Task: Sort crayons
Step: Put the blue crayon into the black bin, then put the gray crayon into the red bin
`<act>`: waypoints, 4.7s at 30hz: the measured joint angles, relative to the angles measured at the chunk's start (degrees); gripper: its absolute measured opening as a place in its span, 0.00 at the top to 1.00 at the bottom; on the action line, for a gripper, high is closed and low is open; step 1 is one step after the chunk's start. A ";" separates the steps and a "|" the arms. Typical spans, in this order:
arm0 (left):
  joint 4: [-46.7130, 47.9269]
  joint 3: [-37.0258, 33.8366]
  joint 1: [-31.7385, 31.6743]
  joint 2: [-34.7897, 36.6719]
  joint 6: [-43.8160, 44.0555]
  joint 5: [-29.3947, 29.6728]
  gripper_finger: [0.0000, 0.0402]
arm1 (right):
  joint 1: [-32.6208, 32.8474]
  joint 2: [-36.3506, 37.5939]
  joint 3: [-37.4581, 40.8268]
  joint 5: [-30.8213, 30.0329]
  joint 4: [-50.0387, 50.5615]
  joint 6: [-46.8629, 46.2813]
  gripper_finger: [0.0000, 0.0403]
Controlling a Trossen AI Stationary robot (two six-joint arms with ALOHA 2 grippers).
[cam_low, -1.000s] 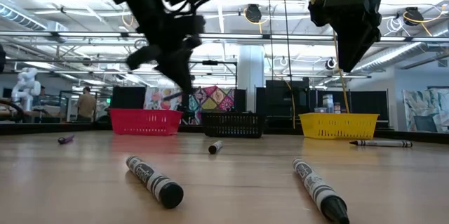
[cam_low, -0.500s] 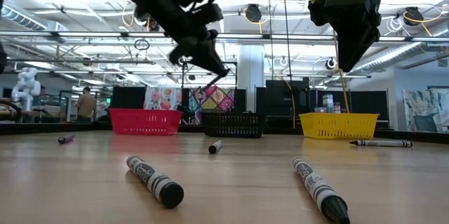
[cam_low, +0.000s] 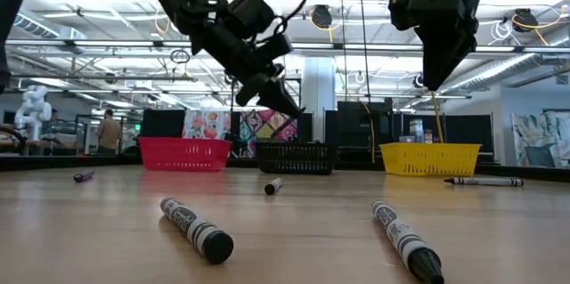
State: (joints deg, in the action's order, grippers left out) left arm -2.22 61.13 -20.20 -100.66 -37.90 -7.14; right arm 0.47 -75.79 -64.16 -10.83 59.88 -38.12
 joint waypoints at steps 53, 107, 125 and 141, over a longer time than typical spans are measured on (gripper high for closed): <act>42.41 7.53 8.92 18.92 7.52 10.18 0.84 | 4.72 0.00 3.75 3.58 -3.05 -3.17 0.69; 35.21 6.77 41.17 8.41 50.31 7.63 0.84 | 7.52 0.00 4.85 3.11 -21.88 -7.47 0.69; 25.16 6.79 46.90 -0.63 27.90 10.52 0.84 | 7.52 0.00 4.85 1.59 -22.38 -10.82 0.69; 16.22 6.89 48.54 -2.23 17.99 5.71 0.84 | 7.50 0.00 4.85 0.98 -22.34 -12.14 0.69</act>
State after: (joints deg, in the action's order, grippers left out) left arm 14.00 68.02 28.34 -102.90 -19.91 -1.43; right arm 7.97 -75.79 -59.31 -9.85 37.54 -50.26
